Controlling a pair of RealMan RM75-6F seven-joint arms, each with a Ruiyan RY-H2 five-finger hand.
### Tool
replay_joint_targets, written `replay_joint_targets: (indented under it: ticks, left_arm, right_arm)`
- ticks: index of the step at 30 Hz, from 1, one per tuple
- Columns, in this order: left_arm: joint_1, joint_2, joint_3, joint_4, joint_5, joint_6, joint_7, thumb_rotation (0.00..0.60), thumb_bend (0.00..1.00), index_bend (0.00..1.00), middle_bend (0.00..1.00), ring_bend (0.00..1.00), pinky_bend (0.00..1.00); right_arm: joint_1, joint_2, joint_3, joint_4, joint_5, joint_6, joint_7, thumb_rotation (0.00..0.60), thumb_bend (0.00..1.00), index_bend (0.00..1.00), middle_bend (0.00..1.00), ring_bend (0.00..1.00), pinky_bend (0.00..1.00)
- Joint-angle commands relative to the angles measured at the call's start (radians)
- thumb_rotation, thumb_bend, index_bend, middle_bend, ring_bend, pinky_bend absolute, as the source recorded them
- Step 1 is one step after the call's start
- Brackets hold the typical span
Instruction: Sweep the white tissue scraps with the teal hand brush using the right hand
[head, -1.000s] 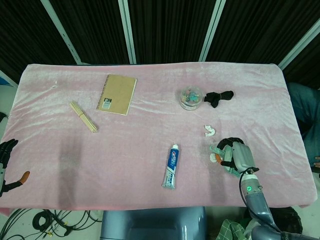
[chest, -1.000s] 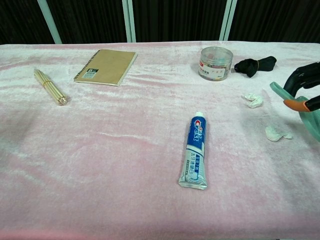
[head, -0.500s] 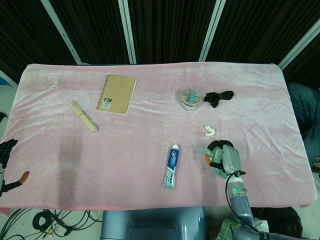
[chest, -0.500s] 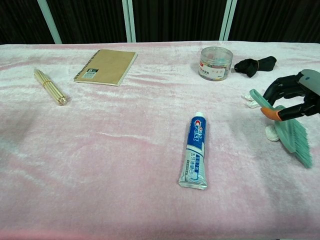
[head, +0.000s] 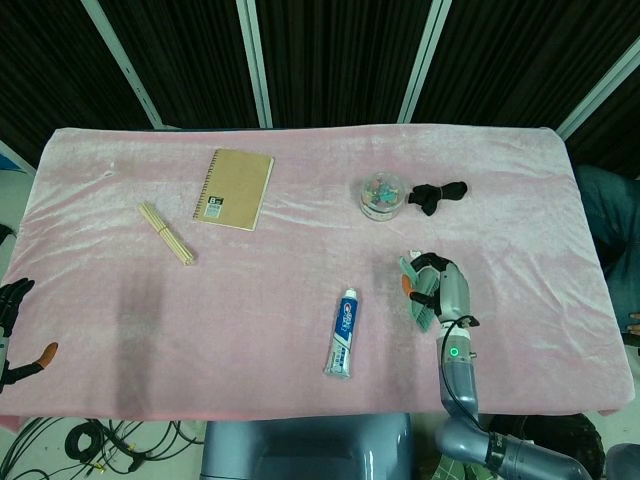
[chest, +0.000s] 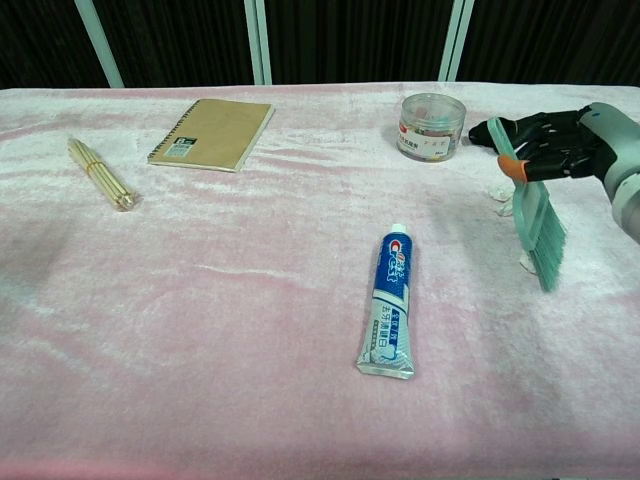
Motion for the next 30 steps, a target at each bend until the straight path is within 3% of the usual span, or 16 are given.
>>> replay_joint_targets:
  ticks: [1, 9, 16, 20, 30]
  left_arm:
    - [0.000, 0.000, 0.000, 0.000, -0.001, -0.001, -0.002, 0.600, 0.28, 0.07, 0.04, 0.00, 0.10]
    - [-0.003, 0.000, -0.001, 0.000, -0.005, -0.007, 0.002, 0.600, 0.28, 0.07, 0.04, 0.00, 0.12]
    - [-0.001, 0.000, -0.001, 0.000, -0.004, -0.004, 0.003, 0.600, 0.28, 0.07, 0.04, 0.00, 0.12]
    - [0.001, 0.001, -0.001, 0.001, -0.003, -0.001, -0.002, 0.600, 0.28, 0.07, 0.04, 0.00, 0.12]
    - [0.000, 0.000, -0.001, -0.004, -0.005, -0.003, 0.009, 0.600, 0.28, 0.07, 0.04, 0.00, 0.12]
  right_arm:
    - [0.042, -0.035, 0.081, 0.061, 0.038, -0.032, 0.057, 0.600, 0.36, 0.73, 0.58, 0.28, 0.15]
    - [0.090, -0.028, 0.186, 0.040, 0.000, -0.010, 0.113, 0.600, 0.36, 0.73, 0.58, 0.28, 0.15]
    - [0.094, 0.014, 0.201, -0.020, -0.013, -0.011, 0.104, 0.600, 0.36, 0.73, 0.59, 0.28, 0.15]
    - [0.091, 0.056, 0.167, 0.006, -0.021, -0.049, 0.070, 0.600, 0.36, 0.73, 0.59, 0.28, 0.15]
    - [0.080, 0.182, -0.013, 0.143, -0.164, -0.294, 0.113, 0.600, 0.38, 0.75, 0.60, 0.28, 0.15]
